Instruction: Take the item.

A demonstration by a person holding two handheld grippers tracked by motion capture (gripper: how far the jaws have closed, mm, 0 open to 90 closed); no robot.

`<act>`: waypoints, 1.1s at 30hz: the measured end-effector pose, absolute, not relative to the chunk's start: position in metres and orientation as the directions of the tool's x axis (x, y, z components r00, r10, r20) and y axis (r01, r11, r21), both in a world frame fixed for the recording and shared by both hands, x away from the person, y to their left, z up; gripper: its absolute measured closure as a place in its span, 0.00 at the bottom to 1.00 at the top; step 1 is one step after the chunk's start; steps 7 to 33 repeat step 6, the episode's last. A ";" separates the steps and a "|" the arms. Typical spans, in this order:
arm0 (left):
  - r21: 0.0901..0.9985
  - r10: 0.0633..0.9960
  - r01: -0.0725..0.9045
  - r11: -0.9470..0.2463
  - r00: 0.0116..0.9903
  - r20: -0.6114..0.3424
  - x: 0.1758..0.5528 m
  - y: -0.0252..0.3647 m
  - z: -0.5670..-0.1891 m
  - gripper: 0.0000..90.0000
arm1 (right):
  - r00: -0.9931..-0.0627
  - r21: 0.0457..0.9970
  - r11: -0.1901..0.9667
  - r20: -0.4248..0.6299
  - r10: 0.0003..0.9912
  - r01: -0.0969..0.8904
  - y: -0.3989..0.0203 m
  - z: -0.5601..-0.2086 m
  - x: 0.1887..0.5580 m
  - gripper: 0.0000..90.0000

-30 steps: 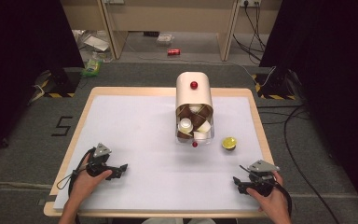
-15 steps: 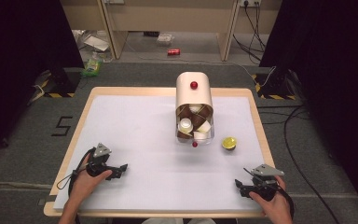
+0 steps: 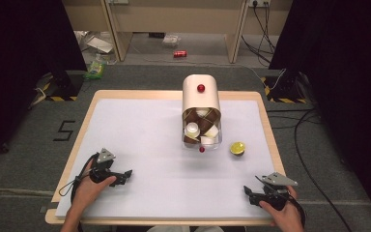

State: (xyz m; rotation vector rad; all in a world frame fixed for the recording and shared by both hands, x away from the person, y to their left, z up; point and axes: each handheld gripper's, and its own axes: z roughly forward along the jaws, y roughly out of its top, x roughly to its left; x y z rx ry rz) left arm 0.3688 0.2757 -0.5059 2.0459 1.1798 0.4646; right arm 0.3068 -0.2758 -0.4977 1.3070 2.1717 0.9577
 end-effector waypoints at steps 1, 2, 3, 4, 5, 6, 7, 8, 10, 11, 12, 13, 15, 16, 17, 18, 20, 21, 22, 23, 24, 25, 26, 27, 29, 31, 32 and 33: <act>0.735 0.855 0.596 -0.323 0.516 -0.043 0.369 0.276 -0.506 0.01 | -0.463 0.742 0.316 -0.008 0.886 0.591 -0.276 -0.498 0.307 0.19; 0.734 0.855 0.597 -0.324 0.516 -0.042 0.369 0.276 -0.506 0.01 | -0.464 0.743 0.318 -0.010 0.886 0.590 -0.276 -0.498 0.307 0.19; 0.735 0.855 0.596 -0.324 0.516 -0.043 0.369 0.276 -0.506 0.01 | -0.464 0.743 0.318 -0.010 0.886 0.590 -0.276 -0.498 0.307 0.19; 0.735 0.855 0.597 -0.323 0.516 -0.043 0.369 0.276 -0.506 0.01 | -0.463 0.742 0.316 -0.008 0.886 0.591 -0.276 -0.498 0.307 0.19; 0.734 0.855 0.597 -0.324 0.516 -0.043 0.369 0.276 -0.506 0.01 | -0.465 0.742 0.318 -0.010 0.885 0.590 -0.276 -0.498 0.307 0.19; 0.735 0.855 0.597 -0.323 0.516 -0.043 0.369 0.276 -0.506 0.01 | -0.465 0.742 0.318 -0.010 0.885 0.590 -0.276 -0.498 0.307 0.19; 0.735 0.855 0.597 -0.323 0.516 -0.043 0.369 0.276 -0.506 0.01 | -0.465 0.742 0.318 -0.010 0.885 0.590 -0.276 -0.498 0.307 0.19; 0.735 0.855 0.597 -0.323 0.516 -0.043 0.369 0.276 -0.506 0.01 | -0.465 0.742 0.318 -0.010 0.885 0.590 -0.276 -0.498 0.307 0.19; 0.735 0.855 0.597 -0.323 0.516 -0.043 0.369 0.276 -0.506 0.01 | -0.465 0.742 0.318 -0.010 0.885 0.590 -0.276 -0.498 0.307 0.19; 0.735 0.855 0.597 -0.323 0.516 -0.043 0.369 0.276 -0.506 0.01 | -0.465 0.742 0.318 -0.010 0.885 0.590 -0.276 -0.498 0.307 0.19; 0.735 0.855 0.597 -0.323 0.516 -0.043 0.369 0.276 -0.506 0.01 | -0.465 0.742 0.318 -0.010 0.885 0.590 -0.276 -0.498 0.307 0.19; 0.735 0.855 0.597 -0.323 0.516 -0.043 0.369 0.276 -0.506 0.01 | -0.465 0.742 0.318 -0.010 0.885 0.590 -0.276 -0.498 0.307 0.19; 0.735 0.855 0.597 -0.323 0.516 -0.043 0.369 0.276 -0.506 0.01 | -0.465 0.742 0.318 -0.010 0.885 0.590 -0.276 -0.498 0.307 0.19; 0.735 0.855 0.597 -0.323 0.516 -0.043 0.369 0.276 -0.506 0.01 | -0.465 0.742 0.318 -0.010 0.885 0.590 -0.276 -0.498 0.307 0.19; 0.735 0.855 0.597 -0.323 0.516 -0.043 0.369 0.276 -0.506 0.01 | -0.465 0.742 0.318 -0.010 0.885 0.590 -0.276 -0.498 0.307 0.19; 0.735 0.855 0.597 -0.323 0.516 -0.043 0.369 0.276 -0.506 0.01 | -0.465 0.742 0.318 -0.010 0.885 0.590 -0.276 -0.498 0.307 0.19; 0.735 0.855 0.597 -0.323 0.516 -0.043 0.369 0.276 -0.506 0.01 | -0.465 0.742 0.318 -0.010 0.885 0.590 -0.276 -0.498 0.307 0.19; 0.735 0.855 0.597 -0.323 0.516 -0.043 0.369 0.276 -0.506 0.01 | -0.465 0.742 0.318 -0.010 0.885 0.590 -0.276 -0.498 0.307 0.19; 0.735 0.855 0.597 -0.323 0.516 -0.043 0.369 0.276 -0.506 0.01 | -0.465 0.742 0.318 -0.010 0.885 0.590 -0.276 -0.498 0.307 0.19; 0.735 0.855 0.597 -0.323 0.516 -0.043 0.369 0.276 -0.506 0.01 | -0.465 0.742 0.318 -0.010 0.885 0.590 -0.276 -0.498 0.307 0.19; 0.735 0.855 0.597 -0.323 0.516 -0.043 0.369 0.276 -0.506 0.01 | -0.465 0.742 0.318 -0.010 0.885 0.590 -0.276 -0.498 0.307 0.19; 0.735 0.855 0.597 -0.323 0.516 -0.043 0.369 0.276 -0.506 0.01 | -0.465 0.742 0.318 -0.010 0.885 0.590 -0.276 -0.498 0.307 0.19; 0.735 0.855 0.597 -0.323 0.516 -0.043 0.369 0.276 -0.506 0.01 | -0.465 0.742 0.318 -0.010 0.885 0.590 -0.276 -0.498 0.307 0.19; 0.735 0.855 0.597 -0.323 0.516 -0.043 0.369 0.276 -0.506 0.01 | -0.465 0.742 0.318 -0.010 0.885 0.590 -0.276 -0.498 0.307 0.19; 0.735 0.855 0.597 -0.323 0.516 -0.043 0.369 0.276 -0.506 0.01 | -0.465 0.742 0.318 -0.010 0.885 0.590 -0.276 -0.498 0.307 0.19; 0.735 0.855 0.597 -0.323 0.516 -0.043 0.369 0.276 -0.506 0.01 | -0.465 0.742 0.318 -0.010 0.885 0.590 -0.276 -0.498 0.307 0.19; 0.735 0.855 0.597 -0.323 0.516 -0.043 0.369 0.276 -0.506 0.01 | -0.465 0.742 0.318 -0.010 0.885 0.590 -0.276 -0.498 0.307 0.19; 0.735 0.855 0.597 -0.323 0.516 -0.043 0.369 0.276 -0.506 0.01 | -0.465 0.742 0.318 -0.010 0.885 0.590 -0.276 -0.498 0.307 0.19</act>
